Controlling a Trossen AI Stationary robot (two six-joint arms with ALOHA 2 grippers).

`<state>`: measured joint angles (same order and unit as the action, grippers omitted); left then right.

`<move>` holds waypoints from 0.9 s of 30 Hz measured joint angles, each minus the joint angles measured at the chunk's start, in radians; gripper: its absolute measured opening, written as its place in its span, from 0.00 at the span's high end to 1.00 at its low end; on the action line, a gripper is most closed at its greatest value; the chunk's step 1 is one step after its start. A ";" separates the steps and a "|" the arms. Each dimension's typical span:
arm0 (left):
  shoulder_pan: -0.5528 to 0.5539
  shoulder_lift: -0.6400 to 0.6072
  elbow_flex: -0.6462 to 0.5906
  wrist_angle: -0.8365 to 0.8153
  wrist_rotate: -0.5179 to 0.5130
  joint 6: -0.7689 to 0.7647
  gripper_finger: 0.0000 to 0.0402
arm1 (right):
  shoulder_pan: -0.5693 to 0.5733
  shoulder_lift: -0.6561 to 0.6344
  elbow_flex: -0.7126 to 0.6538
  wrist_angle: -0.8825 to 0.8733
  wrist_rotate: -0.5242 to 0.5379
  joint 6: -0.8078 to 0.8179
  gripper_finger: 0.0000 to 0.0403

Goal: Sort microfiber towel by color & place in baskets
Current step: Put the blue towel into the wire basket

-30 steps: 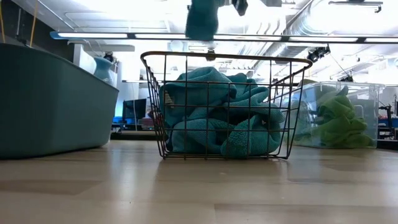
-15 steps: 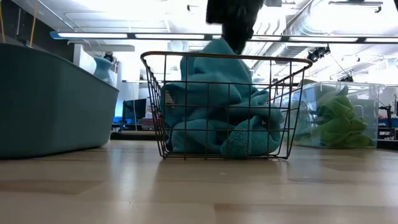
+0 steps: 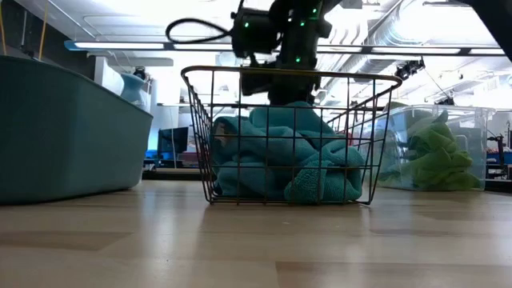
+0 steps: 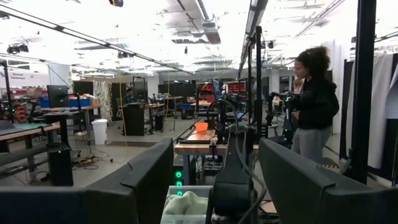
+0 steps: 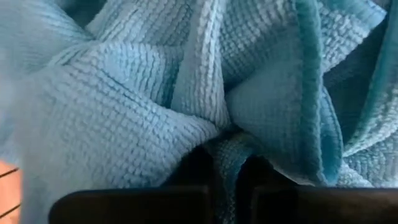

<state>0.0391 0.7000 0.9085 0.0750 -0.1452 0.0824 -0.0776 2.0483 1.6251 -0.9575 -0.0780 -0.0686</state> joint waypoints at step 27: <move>0.000 -0.001 0.000 0.001 0.031 -0.001 0.44 | 0.002 0.038 0.335 -0.270 0.048 -0.054 0.41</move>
<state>0.0390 0.6994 0.9085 0.0758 -0.1139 0.0818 -0.0757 2.0865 1.9602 -1.2273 -0.0303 -0.1230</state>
